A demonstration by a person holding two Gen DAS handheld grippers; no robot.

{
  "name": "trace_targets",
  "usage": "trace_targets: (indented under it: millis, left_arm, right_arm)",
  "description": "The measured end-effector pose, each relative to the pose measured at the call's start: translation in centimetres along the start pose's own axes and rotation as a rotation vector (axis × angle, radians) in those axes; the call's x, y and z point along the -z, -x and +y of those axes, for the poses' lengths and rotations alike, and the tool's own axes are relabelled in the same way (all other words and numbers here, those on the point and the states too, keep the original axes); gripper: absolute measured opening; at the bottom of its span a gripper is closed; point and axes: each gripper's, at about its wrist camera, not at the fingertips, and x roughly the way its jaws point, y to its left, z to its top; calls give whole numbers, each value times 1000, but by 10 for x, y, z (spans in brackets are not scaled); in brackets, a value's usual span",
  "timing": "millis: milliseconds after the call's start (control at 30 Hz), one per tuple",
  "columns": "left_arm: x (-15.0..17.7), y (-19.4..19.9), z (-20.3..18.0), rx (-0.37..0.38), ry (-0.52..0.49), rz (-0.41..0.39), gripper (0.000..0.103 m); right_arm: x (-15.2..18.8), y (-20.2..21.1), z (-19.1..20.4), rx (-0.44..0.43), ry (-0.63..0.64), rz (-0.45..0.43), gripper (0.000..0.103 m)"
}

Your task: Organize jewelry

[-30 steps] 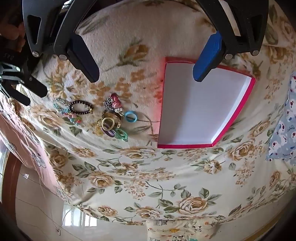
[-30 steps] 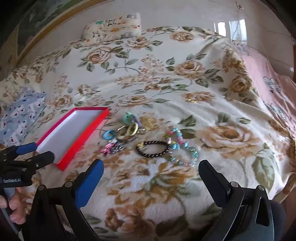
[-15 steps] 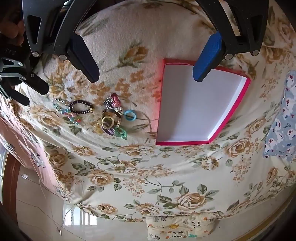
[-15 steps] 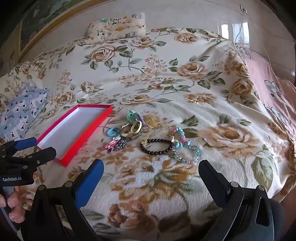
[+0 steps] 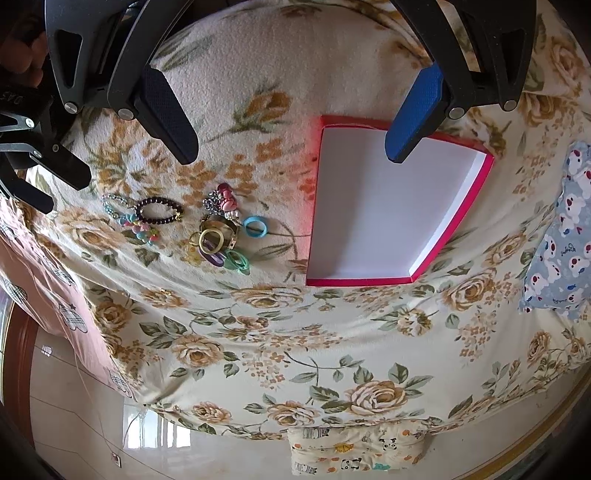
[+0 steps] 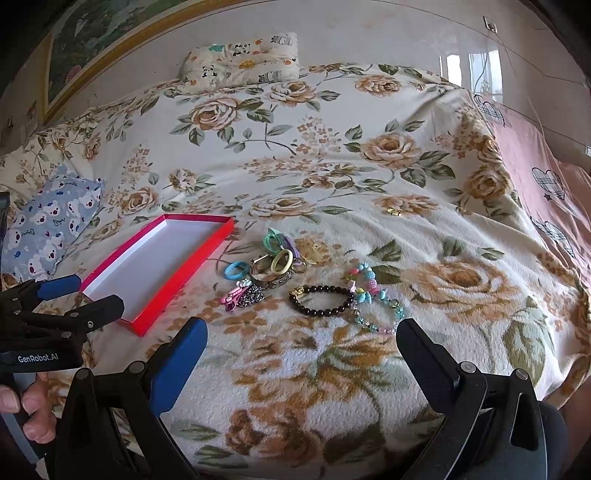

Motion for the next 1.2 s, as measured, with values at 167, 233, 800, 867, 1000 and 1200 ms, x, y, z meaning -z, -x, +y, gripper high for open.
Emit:
trace_targets:
  millis: [167, 233, 800, 867, 1000, 1200]
  left_arm:
    - [0, 0, 0, 2, 1, -3, 102]
    - [1, -1, -1, -2, 1, -1, 102]
    - [2, -2, -3, 1, 0, 2, 102]
    - [2, -3, -3, 0, 1, 3, 102]
    - [-1, -7, -2, 2, 4, 10, 102]
    - [-4, -14, -1, 6, 7, 22, 102]
  right_arm:
    - [-1, 1, 1, -3, 3, -3, 103]
    - [-1, 1, 1, -3, 4, -4, 103]
    - [-2, 0, 5, -10, 11, -2, 103]
    - [-2, 0, 5, -8, 12, -3, 103]
    - [-2, -1, 4, -13, 10, 1, 103]
    - [-2, -2, 4, -13, 9, 3, 103]
